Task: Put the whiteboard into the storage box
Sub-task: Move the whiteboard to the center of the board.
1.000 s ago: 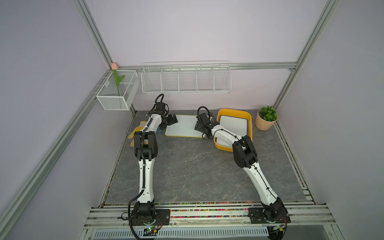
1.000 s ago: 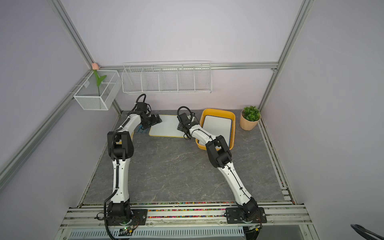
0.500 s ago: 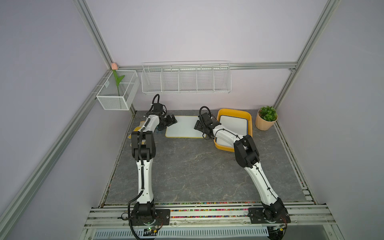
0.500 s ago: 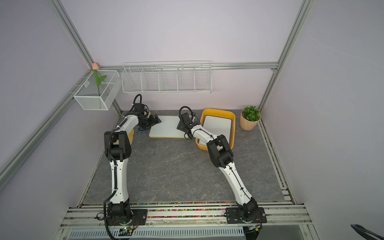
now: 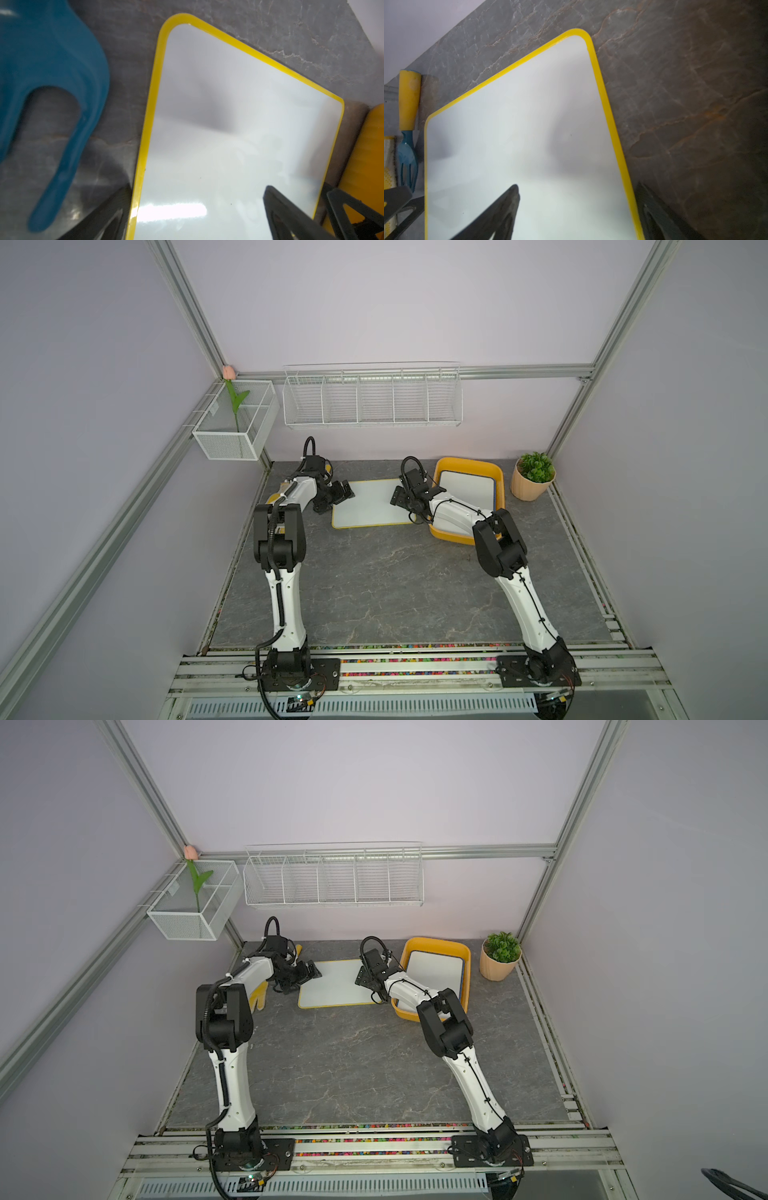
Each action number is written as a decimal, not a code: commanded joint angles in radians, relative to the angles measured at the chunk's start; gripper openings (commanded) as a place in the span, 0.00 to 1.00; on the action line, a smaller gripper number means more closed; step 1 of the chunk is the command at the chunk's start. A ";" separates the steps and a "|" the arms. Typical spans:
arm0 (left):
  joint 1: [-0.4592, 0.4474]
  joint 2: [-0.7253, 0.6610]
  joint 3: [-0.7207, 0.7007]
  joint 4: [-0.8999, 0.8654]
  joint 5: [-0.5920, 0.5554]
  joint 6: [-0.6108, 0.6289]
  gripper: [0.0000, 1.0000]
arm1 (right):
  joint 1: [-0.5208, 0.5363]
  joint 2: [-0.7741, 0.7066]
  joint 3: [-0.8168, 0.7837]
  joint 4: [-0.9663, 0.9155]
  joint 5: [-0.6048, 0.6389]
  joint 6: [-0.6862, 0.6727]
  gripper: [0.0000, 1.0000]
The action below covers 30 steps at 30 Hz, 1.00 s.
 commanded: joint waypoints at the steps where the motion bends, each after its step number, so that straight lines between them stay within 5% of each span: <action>1: -0.044 -0.062 -0.070 -0.009 0.051 -0.029 1.00 | 0.061 -0.015 -0.069 -0.034 -0.111 0.004 0.89; 30: -0.085 -0.747 -0.891 0.222 0.046 -0.198 0.99 | 0.293 -0.161 -0.323 -0.002 -0.118 -0.044 0.89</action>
